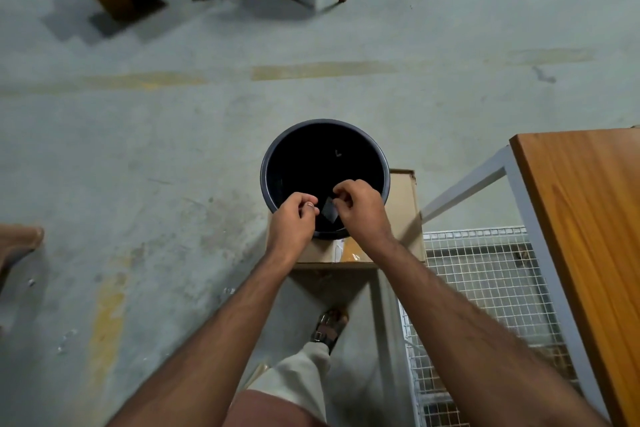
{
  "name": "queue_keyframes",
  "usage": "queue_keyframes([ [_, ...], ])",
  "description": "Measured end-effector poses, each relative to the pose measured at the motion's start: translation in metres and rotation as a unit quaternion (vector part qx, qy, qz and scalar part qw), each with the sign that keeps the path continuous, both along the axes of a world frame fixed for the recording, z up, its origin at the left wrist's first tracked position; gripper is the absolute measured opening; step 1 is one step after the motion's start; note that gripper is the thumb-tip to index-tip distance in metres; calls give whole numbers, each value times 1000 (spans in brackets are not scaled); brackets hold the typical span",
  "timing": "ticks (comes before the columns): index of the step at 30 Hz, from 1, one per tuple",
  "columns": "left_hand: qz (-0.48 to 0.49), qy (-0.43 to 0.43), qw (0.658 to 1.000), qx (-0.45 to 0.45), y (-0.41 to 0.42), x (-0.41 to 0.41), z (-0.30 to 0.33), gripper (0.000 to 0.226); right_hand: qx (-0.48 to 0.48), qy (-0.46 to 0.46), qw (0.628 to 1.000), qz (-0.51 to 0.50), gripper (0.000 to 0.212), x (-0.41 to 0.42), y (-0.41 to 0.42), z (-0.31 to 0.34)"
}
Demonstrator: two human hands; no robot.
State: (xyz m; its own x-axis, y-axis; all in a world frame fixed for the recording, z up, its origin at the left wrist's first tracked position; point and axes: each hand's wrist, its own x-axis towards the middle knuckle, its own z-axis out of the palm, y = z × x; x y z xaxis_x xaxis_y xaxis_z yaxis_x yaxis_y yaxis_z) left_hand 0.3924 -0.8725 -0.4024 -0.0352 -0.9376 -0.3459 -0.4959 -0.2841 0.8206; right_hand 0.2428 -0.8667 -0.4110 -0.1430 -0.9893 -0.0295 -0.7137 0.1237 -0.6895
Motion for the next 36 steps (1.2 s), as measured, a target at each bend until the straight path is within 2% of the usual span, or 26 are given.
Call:
queue_keyframes([
  [4,-29,25,999,-24,-5,-19,19,18,-58,-25,998,-26,21,-17,17,19],
  [11,-153,84,976,-129,10,-80,87,21,-144,-34,983,-113,22,-73,86,90],
  [15,-217,160,954,-133,67,-122,126,23,-177,-34,964,-195,27,-105,172,135],
  [19,-346,205,905,-136,158,-176,159,19,-209,-5,929,-306,27,-125,287,167],
  [24,-509,247,813,-141,291,-232,193,18,-247,22,855,-455,25,-132,449,191],
  [31,-644,271,702,-135,461,-267,219,17,-295,152,712,-619,17,-105,637,211],
  [33,-656,267,691,-145,504,-270,224,19,-307,179,676,-645,17,-95,678,217],
  [36,-651,261,699,-140,554,-277,225,25,-317,204,622,-686,17,-82,729,223],
])
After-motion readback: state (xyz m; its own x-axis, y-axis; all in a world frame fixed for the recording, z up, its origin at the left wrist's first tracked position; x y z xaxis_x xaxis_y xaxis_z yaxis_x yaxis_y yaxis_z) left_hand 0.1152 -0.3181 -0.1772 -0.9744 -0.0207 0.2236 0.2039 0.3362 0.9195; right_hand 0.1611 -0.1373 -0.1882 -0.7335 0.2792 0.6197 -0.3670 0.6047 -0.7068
